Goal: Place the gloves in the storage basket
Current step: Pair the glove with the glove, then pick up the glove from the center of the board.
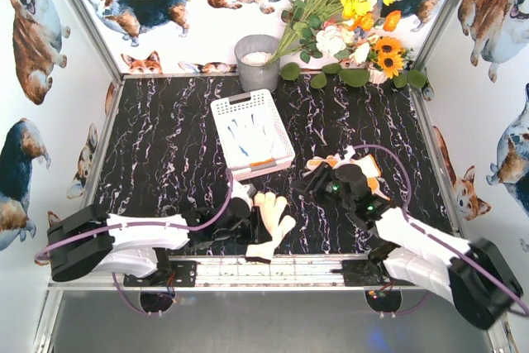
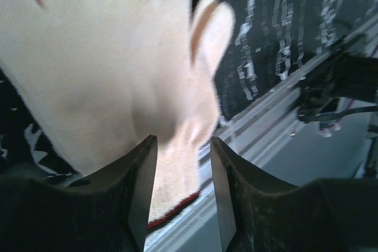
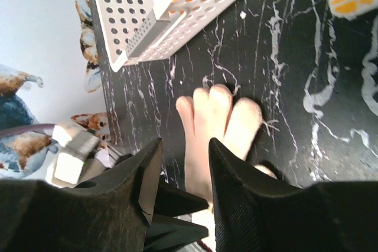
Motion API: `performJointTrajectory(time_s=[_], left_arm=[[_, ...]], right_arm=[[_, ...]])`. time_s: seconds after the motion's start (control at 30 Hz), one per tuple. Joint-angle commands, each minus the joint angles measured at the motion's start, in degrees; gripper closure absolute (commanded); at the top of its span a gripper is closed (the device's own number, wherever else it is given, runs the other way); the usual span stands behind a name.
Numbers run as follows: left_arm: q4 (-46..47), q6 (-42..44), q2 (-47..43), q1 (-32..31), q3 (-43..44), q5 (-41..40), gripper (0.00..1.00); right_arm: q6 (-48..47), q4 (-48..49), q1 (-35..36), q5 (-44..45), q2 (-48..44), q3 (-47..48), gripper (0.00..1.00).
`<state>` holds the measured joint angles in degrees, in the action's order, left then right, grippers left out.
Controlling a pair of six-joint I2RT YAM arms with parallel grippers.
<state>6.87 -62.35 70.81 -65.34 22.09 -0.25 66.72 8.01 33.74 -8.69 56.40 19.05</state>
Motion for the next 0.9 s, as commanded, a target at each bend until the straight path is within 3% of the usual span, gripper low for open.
performJointTrajectory(time_s=[0.0, 0.17, 0.4, 0.6, 0.87], left_arm=[[-6.2, 2.1, -3.8, -0.4, 4.9, -2.3, 0.60], [-14.8, 2.1, -8.5, -0.1, 5.2, -5.4, 0.42], [-19.7, 0.6, -12.1, 1.2, 3.5, -6.0, 0.30], [-18.6, 0.1, -13.8, 3.7, 1.5, -3.8, 0.27], [-10.2, -0.4, -13.1, 8.7, -3.4, 2.1, 0.31]], right_arm=[[-5.4, -14.2, -0.1, -1.3, -6.1, 2.6, 0.59], [-4.5, -22.8, 2.4, -7.1, -9.5, 2.1, 0.57], [5.3, -21.5, 17.6, 1.3, -8.4, -0.5, 0.50], [10.6, -13.9, 24.6, 5.6, -2.9, -1.5, 0.47], [12.4, -6.5, 28.1, 6.8, 6.8, -0.9, 0.47]])
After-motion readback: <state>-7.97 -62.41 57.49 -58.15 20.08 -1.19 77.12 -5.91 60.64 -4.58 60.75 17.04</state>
